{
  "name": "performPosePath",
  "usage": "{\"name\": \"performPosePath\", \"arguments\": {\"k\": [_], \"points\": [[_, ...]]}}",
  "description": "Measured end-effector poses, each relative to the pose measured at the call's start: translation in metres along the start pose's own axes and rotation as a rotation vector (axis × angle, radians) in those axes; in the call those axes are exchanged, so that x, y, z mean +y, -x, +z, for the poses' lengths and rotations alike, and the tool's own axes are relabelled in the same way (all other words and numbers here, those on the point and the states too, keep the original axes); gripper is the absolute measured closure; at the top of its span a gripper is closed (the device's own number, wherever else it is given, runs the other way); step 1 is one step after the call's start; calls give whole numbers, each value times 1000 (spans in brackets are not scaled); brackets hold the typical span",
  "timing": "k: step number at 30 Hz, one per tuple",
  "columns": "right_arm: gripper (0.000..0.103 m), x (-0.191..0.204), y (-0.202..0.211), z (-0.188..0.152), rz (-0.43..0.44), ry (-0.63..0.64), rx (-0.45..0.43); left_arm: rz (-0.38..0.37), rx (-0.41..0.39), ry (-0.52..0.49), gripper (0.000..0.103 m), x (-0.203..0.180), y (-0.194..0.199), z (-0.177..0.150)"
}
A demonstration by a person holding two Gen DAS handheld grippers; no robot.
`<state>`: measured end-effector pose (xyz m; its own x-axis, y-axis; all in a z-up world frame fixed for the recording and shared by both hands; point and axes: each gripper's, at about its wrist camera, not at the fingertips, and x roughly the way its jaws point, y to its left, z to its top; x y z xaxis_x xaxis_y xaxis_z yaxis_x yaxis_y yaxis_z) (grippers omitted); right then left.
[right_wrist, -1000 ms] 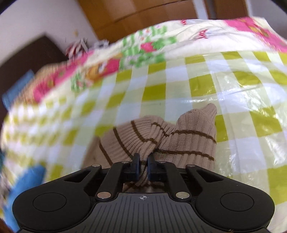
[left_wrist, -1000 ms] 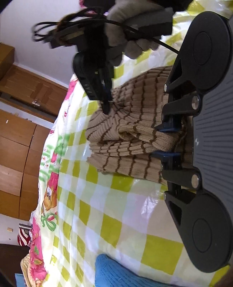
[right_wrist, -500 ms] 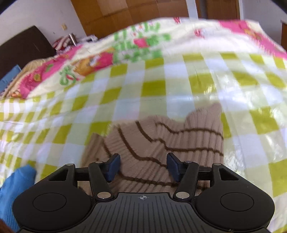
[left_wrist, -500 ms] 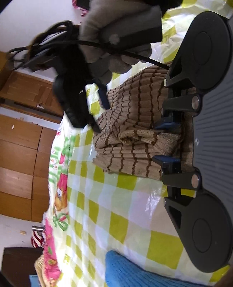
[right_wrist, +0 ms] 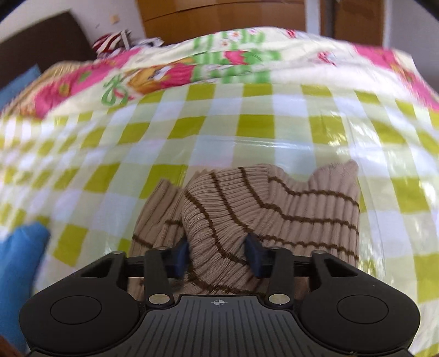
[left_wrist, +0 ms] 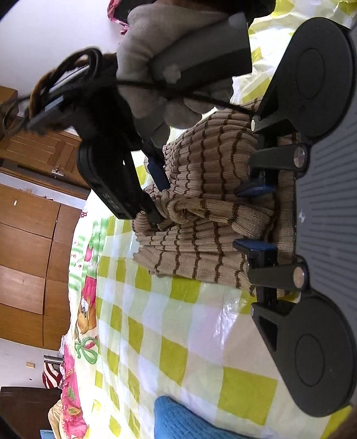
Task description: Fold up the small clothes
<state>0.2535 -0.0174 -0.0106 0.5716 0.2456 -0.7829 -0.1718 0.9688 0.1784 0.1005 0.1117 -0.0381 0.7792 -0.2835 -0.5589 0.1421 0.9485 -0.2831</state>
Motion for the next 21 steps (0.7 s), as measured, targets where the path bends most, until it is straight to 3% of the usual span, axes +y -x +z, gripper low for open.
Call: {"name": "performPosePath", "arguments": {"k": [2,6,8,9,13,17,21], "points": [[63,-4,5,-2,25,-30,-4,-3,-2,3,58,1,-1,0],[65,-1,-1,-6,-18,4,-4,-9,7,2,61,1,-4,0],[78,-1,-5,-5,-11,-7,4,-23,4,30,73,6,-3,1],[87,-4,-3,-3,14,-40,5,-39,-13,54,73,10,1,1],[89,2,34,3,99,-51,-67,-60,-92,114,74,18,20,4],[90,31,63,4,117,56,-152,-66,-25,171,74,26,13,3],[89,43,23,-8,76,98,-76,-29,12,261,74,42,12,-1]]}}
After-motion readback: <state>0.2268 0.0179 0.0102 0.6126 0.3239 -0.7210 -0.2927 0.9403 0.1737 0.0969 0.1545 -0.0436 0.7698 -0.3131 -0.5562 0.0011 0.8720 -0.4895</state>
